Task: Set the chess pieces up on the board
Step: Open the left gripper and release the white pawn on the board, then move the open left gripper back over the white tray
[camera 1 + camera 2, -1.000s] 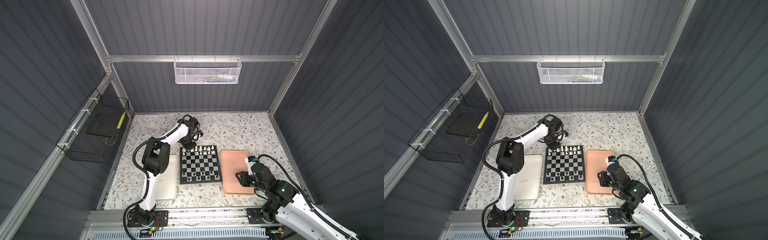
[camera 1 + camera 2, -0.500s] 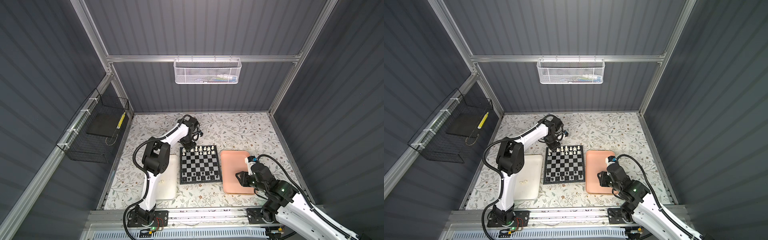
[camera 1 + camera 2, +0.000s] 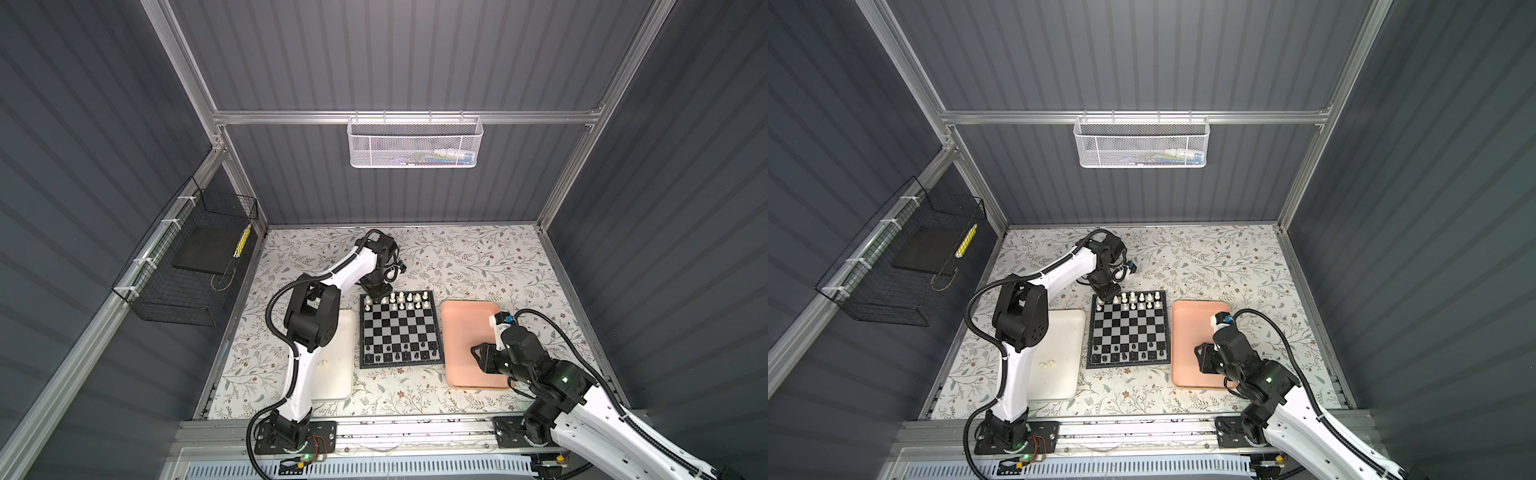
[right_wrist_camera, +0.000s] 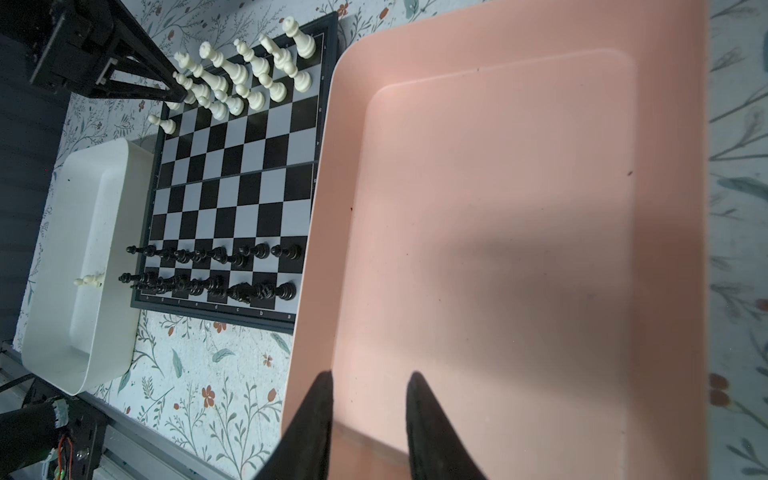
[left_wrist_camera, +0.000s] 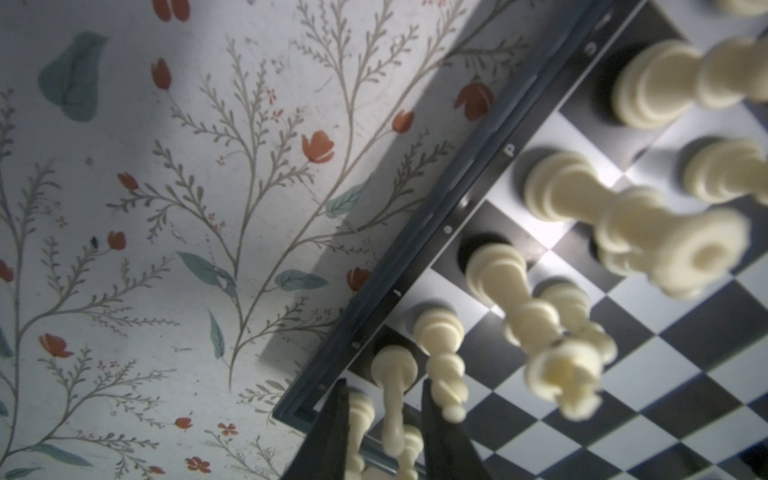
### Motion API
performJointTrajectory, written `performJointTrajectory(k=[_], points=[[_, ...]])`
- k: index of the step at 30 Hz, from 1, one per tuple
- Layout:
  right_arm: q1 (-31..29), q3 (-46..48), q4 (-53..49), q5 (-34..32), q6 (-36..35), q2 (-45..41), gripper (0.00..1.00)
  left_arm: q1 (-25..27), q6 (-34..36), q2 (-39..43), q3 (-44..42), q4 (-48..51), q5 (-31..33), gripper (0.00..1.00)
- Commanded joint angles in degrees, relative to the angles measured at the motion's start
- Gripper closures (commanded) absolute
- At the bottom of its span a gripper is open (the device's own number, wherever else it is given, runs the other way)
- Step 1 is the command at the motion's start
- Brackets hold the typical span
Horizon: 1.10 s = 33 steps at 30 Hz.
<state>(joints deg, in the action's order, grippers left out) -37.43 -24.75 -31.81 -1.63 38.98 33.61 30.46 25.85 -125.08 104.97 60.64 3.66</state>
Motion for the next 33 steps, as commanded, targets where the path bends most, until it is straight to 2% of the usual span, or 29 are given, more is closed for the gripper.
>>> performJointTrajectory(k=[1,25,33], points=[[0.2,0.5,-0.8,0.2,-0.4,-0.2,0.67,0.3,0.4,0.9,2.0,1.9,0.0,0.68],[0.2,0.4,-0.7,0.6,-0.6,-0.4,0.66,0.3,1.7,5.6,1.3,5.0,-0.2,0.66],[0.1,0.3,-0.6,0.5,-1.0,-0.2,0.66,0.2,1.5,13.0,0.2,7.6,-0.4,0.66]])
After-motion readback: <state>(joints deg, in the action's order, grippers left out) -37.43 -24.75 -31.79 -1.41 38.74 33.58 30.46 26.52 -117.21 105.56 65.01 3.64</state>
